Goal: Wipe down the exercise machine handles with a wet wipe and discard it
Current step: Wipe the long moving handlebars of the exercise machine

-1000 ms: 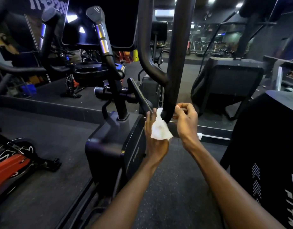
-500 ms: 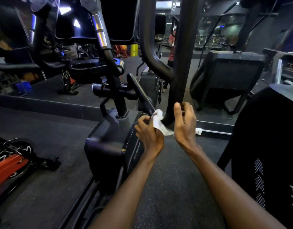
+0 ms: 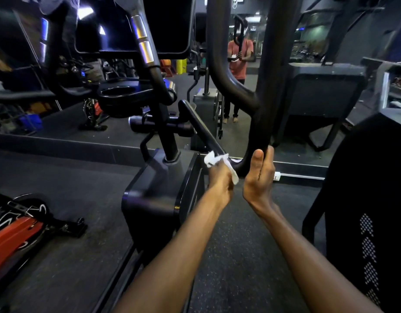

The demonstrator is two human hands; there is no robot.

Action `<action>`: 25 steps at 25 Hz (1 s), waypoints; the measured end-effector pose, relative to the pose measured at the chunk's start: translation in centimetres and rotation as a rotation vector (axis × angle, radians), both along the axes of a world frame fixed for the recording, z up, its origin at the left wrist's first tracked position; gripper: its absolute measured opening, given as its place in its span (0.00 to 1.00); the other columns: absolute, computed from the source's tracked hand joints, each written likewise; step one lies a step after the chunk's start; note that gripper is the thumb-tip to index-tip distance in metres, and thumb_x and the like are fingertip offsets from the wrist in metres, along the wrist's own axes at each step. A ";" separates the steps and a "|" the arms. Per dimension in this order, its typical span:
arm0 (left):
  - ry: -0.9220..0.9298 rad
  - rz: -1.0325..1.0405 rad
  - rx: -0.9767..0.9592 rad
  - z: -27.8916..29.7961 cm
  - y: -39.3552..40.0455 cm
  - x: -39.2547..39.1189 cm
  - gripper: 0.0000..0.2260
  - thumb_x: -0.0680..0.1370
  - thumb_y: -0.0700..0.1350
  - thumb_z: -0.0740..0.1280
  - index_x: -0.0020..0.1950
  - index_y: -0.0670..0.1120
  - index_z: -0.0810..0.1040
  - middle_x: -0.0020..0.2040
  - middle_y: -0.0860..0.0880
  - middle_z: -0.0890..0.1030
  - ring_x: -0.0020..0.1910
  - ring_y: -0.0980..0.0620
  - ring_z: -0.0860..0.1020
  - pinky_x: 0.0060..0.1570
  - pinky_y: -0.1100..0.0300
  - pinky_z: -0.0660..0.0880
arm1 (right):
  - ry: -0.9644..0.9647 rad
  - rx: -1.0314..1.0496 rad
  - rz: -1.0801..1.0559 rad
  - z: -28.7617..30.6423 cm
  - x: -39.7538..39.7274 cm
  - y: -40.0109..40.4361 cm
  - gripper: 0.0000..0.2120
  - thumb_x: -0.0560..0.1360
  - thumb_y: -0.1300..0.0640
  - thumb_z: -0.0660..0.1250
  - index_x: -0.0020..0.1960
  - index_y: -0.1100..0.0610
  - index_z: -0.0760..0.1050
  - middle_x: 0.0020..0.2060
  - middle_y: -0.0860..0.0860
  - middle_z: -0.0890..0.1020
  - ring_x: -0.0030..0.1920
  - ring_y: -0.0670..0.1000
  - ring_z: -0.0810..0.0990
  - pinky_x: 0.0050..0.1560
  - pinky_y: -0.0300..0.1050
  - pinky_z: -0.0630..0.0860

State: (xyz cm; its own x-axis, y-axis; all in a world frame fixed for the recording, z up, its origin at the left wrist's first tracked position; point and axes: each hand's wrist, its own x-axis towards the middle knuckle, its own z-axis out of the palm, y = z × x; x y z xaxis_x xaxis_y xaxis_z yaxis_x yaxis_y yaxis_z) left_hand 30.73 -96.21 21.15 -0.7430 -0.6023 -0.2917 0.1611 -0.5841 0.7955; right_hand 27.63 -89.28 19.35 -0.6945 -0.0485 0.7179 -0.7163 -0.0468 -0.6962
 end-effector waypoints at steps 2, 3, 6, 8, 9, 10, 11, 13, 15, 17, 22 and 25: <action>-0.016 -0.027 0.066 -0.1 0.2 -0.5 0.03 0.80 0.45 0.61 0.50 0.47 0.72 0.39 0.44 0.82 0.37 0.48 0.83 0.43 0.48 0.82 | 0.017 -0.029 -0.011 0.0 -0.2 -0.3 0.13 0.83 0.37 0.48 0.49 0.44 0.64 0.34 0.38 0.72 0.32 0.39 0.70 0.35 0.30 0.65; -0.012 0.006 0.087 0.3 -0.5 -1.2 0.05 0.80 0.45 0.62 0.47 0.47 0.68 0.35 0.46 0.81 0.32 0.49 0.82 0.36 0.50 0.82 | 0.016 -0.047 -0.019 0.0 -0.2 -0.6 0.13 0.83 0.37 0.48 0.49 0.43 0.64 0.33 0.39 0.71 0.32 0.39 0.69 0.34 0.30 0.65; 0.048 0.119 0.105 2.0 -4.2 -3.3 0.07 0.81 0.39 0.62 0.49 0.45 0.64 0.38 0.43 0.77 0.28 0.48 0.80 0.32 0.51 0.81 | 0.031 -0.063 -0.063 -0.4 0.0 -1.0 0.10 0.82 0.37 0.49 0.49 0.39 0.64 0.36 0.38 0.70 0.34 0.42 0.70 0.37 0.37 0.66; -0.026 -0.002 -0.064 1.1 -4.4 -3.5 0.05 0.82 0.40 0.60 0.47 0.45 0.68 0.37 0.43 0.84 0.22 0.53 0.78 0.35 0.50 0.82 | 0.031 -0.033 -0.055 -1.7 0.1 -0.7 0.06 0.81 0.36 0.53 0.51 0.36 0.66 0.41 0.46 0.74 0.40 0.51 0.73 0.40 0.45 0.70; -0.044 -0.044 -0.108 0.1 -4.2 -3.6 0.05 0.82 0.42 0.59 0.46 0.46 0.69 0.39 0.41 0.85 0.22 0.52 0.78 0.33 0.52 0.80 | 0.018 -0.010 -0.041 -2.5 0.2 -0.7 0.05 0.80 0.36 0.56 0.53 0.35 0.66 0.44 0.50 0.75 0.43 0.54 0.75 0.43 0.50 0.72; -0.029 -0.055 -0.094 -0.6 -4.1 -3.9 0.04 0.81 0.44 0.59 0.46 0.46 0.68 0.41 0.38 0.85 0.24 0.49 0.79 0.31 0.55 0.78 | -0.005 0.019 -0.024 -3.3 0.2 -0.9 0.06 0.79 0.36 0.58 0.54 0.35 0.67 0.46 0.53 0.76 0.46 0.57 0.75 0.46 0.53 0.74; -0.029 -0.042 -0.052 -0.6 -4.6 -4.4 0.04 0.80 0.46 0.60 0.48 0.48 0.67 0.41 0.36 0.84 0.27 0.46 0.80 0.30 0.55 0.78 | -0.037 0.043 -0.011 -4.0 0.3 -1.3 0.08 0.79 0.36 0.59 0.54 0.37 0.67 0.47 0.55 0.75 0.48 0.58 0.75 0.48 0.55 0.74; -0.037 0.025 0.014 0.7 -7.0 -5.6 0.05 0.81 0.48 0.61 0.51 0.50 0.64 0.40 0.37 0.85 0.29 0.44 0.81 0.32 0.52 0.79 | -0.126 0.039 0.011 -4.8 0.7 -2.1 0.13 0.77 0.34 0.61 0.57 0.38 0.67 0.50 0.54 0.75 0.51 0.55 0.75 0.51 0.50 0.75; -0.046 0.041 -0.004 1.8 -9.2 -6.3 0.08 0.82 0.50 0.60 0.47 0.52 0.62 0.33 0.42 0.85 0.28 0.45 0.80 0.36 0.49 0.79 | -0.218 -0.010 0.028 -5.0 0.9 -2.9 0.22 0.74 0.32 0.64 0.61 0.43 0.69 0.51 0.51 0.76 0.52 0.49 0.76 0.51 0.41 0.74; -0.075 -0.054 -0.124 1.3 -9.3 -6.5 0.07 0.82 0.52 0.58 0.46 0.53 0.64 0.31 0.46 0.85 0.29 0.45 0.80 0.42 0.44 0.81 | -0.303 -0.025 0.071 -5.3 0.8 -3.6 0.28 0.72 0.34 0.67 0.62 0.52 0.71 0.52 0.53 0.78 0.53 0.49 0.78 0.51 0.42 0.75; -0.046 -0.072 -0.146 2.1 -11.7 -7.7 0.10 0.80 0.48 0.63 0.54 0.48 0.61 0.42 0.36 0.82 0.37 0.39 0.82 0.43 0.38 0.80 | -0.365 -0.023 0.074 -6.1 1.0 -5.7 0.23 0.74 0.34 0.63 0.59 0.50 0.73 0.42 0.48 0.77 0.40 0.45 0.76 0.41 0.35 0.72; -0.054 -0.104 -0.216 2.3 -12.3 -7.9 0.04 0.80 0.42 0.62 0.48 0.46 0.68 0.41 0.42 0.79 0.34 0.43 0.80 0.38 0.51 0.78 | -0.398 0.064 0.056 -6.6 0.6 -6.5 0.19 0.77 0.34 0.59 0.55 0.49 0.73 0.37 0.44 0.72 0.34 0.39 0.72 0.35 0.31 0.68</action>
State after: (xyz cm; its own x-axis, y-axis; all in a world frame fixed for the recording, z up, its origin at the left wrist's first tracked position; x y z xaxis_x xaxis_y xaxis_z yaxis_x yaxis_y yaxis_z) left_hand 22.81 -108.47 23.47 -0.7911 -0.5763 -0.2050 0.0633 -0.4105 0.9097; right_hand 28.18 -95.79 12.73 -0.9124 -0.1298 0.3882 -0.3883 -0.0257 -0.9212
